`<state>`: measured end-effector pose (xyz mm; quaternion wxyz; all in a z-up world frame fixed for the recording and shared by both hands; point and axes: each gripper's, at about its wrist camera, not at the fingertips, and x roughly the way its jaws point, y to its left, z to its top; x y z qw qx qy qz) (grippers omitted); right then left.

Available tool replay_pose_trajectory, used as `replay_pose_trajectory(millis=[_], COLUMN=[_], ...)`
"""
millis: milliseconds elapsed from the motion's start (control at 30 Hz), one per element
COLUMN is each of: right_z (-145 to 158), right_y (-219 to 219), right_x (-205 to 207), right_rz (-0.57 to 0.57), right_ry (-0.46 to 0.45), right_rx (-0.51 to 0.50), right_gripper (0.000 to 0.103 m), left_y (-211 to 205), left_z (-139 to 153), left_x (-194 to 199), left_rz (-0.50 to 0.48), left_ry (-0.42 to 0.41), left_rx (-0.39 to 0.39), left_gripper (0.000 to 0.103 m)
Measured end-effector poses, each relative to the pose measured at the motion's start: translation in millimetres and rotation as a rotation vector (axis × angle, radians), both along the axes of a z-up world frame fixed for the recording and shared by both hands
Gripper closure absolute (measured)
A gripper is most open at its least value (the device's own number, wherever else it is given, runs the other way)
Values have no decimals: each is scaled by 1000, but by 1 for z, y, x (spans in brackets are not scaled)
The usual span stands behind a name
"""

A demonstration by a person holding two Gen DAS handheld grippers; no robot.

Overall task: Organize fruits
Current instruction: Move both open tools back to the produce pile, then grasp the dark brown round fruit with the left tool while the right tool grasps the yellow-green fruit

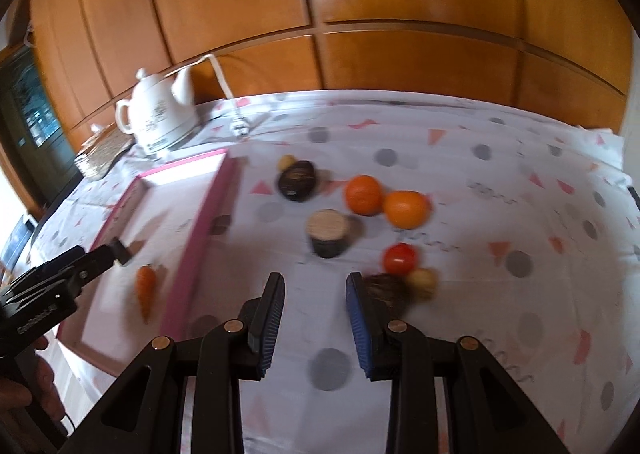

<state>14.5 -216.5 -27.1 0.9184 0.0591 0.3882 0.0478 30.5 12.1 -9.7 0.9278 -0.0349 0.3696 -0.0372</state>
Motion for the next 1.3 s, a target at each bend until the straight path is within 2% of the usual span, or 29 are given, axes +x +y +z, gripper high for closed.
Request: replay_pose_trajectory(millis=[300,500,900,1300], right_z=[-12,-23,-35,-35], right_y=[-45,-73,-87,-105], right_x=[-8,-13,-14,-14], right_rz=[-127,-202,-233,-258], right_ry=[29,66,96,100], right_rx=[-14,-17,-8,4], right_gripper=[71,71,71,71], left_y=[-24,-49,-128,-185], left_z=[1,1,-20,-48], left_x=[4,5,11,30], left_rz=[-68,-167,-435,-516], left_ry=[4,9,89,162], left_rx=[11,-3,-58,-46], left_gripper=[38,38,39,39])
